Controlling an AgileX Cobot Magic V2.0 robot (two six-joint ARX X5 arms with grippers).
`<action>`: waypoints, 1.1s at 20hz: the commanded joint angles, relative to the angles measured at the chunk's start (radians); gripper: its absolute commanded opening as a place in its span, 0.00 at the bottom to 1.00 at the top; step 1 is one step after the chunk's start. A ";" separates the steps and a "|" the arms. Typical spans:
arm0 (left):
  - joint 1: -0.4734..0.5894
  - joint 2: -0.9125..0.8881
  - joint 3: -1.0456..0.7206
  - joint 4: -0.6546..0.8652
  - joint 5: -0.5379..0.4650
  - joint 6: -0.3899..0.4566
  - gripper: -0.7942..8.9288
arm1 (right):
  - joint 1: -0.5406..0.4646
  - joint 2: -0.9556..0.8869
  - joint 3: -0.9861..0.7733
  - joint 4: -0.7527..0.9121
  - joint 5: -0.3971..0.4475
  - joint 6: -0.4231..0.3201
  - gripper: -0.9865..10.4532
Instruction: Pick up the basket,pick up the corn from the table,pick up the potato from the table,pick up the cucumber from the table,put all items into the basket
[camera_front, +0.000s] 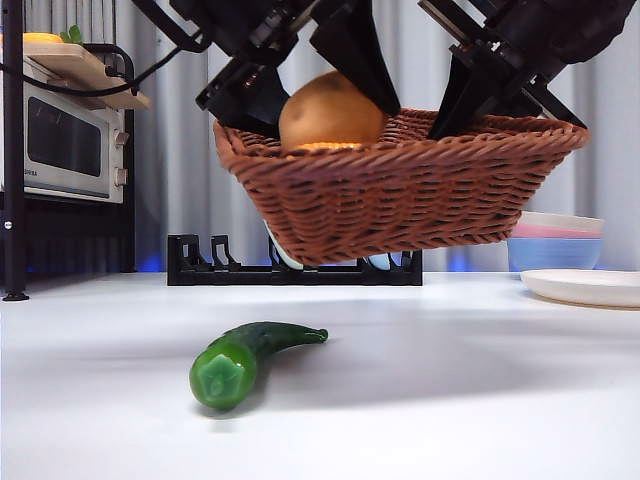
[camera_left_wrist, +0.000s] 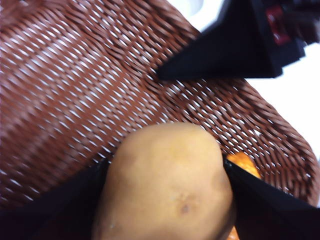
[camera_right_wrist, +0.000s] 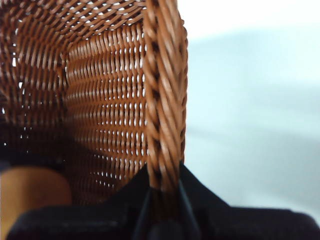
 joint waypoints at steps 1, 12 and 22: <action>-0.010 0.003 -0.005 -0.008 -0.003 0.004 0.35 | 0.002 -0.003 0.000 0.014 -0.009 0.007 0.07; -0.013 -0.057 0.000 -0.019 -0.079 0.034 0.63 | 0.001 -0.003 0.000 0.004 -0.009 0.007 0.07; -0.088 -0.502 0.000 -0.200 -0.086 0.018 0.63 | -0.006 -0.003 0.000 0.006 -0.007 0.006 0.07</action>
